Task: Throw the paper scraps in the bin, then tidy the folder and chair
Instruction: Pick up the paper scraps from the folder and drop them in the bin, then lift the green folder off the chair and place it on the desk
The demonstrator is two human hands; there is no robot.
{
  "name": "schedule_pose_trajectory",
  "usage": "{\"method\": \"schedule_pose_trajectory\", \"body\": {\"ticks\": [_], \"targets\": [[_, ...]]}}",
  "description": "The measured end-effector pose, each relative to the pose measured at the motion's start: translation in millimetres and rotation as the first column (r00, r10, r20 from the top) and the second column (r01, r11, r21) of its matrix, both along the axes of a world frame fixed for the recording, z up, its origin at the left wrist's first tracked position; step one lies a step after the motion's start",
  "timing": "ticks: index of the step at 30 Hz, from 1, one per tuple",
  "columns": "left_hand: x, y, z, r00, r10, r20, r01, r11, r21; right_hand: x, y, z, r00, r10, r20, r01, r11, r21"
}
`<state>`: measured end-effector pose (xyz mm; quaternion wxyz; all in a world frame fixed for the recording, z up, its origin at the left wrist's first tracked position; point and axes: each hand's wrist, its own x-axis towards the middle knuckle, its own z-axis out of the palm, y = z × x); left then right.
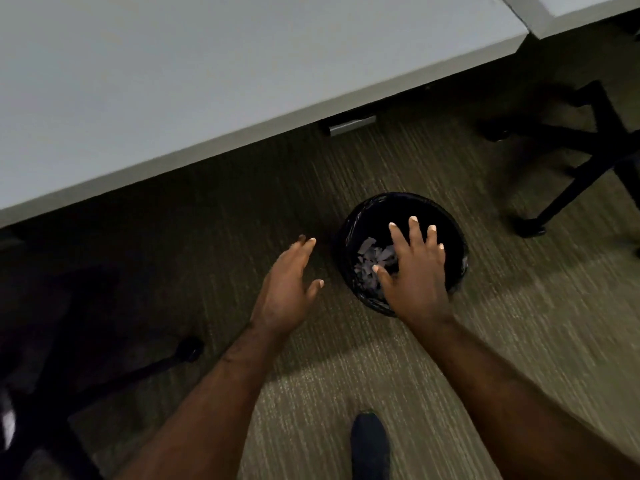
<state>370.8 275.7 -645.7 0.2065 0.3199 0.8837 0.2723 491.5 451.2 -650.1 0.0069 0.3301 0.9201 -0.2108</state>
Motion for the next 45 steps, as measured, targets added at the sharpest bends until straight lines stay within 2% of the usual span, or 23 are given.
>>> {"method": "schedule_pose_trajectory", "body": {"ticks": [3,6,10,15,21,24,28,31,34,37,41,43,45], "targets": [[-8.4,-32.3,3.9,0.994,0.04,-0.1,-0.048,0.996,-0.077,-11.4,-27.9,4.2,0.987,0.137,0.081,-0.15,0.973,0.178],[-13.2,-68.7,12.1,0.98,0.087,-0.178,-0.111,0.985,-0.13,-20.9,-56.6,11.0,0.964,0.232,0.127,-0.256,0.94,0.226],[-18.9,-124.4,25.7,0.971,0.163,-0.172,-0.193,0.967,-0.169,-38.1,-102.6,22.1,0.94,0.309,0.148,-0.333,0.924,0.19],[-27.8,-203.6,44.3,0.934,0.322,-0.152,-0.343,0.93,-0.134,-65.3,-174.4,34.5,0.906,0.406,0.121,-0.421,0.891,0.17],[-51.0,-308.8,65.2,0.85,0.488,-0.199,-0.514,0.851,-0.111,-104.6,-287.5,45.6,0.829,0.553,0.09,-0.56,0.82,0.121],[-66.3,-366.3,74.4,0.775,0.594,-0.218,-0.619,0.783,-0.068,-127.8,-348.8,53.0,0.783,0.62,0.055,-0.622,0.778,0.092],[-82.9,-445.0,82.0,0.612,0.745,-0.264,-0.775,0.631,-0.015,-162.4,-431.5,65.3,0.722,0.691,-0.033,-0.69,0.723,0.034],[-92.4,-501.9,84.5,0.431,0.853,-0.295,-0.887,0.46,0.033,-187.1,-490.0,74.7,0.687,0.718,-0.113,-0.724,0.689,-0.026],[-104.0,-564.8,82.6,0.149,0.959,-0.242,-0.984,0.168,0.062,-211.4,-545.2,80.3,0.685,0.699,-0.203,-0.727,0.673,-0.135],[-110.0,-623.4,75.9,-0.092,0.985,-0.149,-0.996,-0.089,0.033,-230.6,-590.8,78.0,0.702,0.666,-0.252,-0.712,0.663,-0.232],[-111.0,-685.1,65.9,-0.418,0.9,0.123,-0.908,-0.414,-0.058,-245.8,-636.0,65.1,0.777,0.576,-0.253,-0.628,0.687,-0.366],[-111.6,-707.3,60.0,-0.487,0.856,0.172,-0.873,-0.471,-0.124,-251.6,-653.8,56.2,0.814,0.536,-0.224,-0.576,0.696,-0.429],[-110.9,-720.5,52.3,-0.494,0.838,0.23,-0.869,-0.474,-0.141,-254.7,-669.1,47.3,0.822,0.544,-0.169,-0.553,0.69,-0.468]]}}
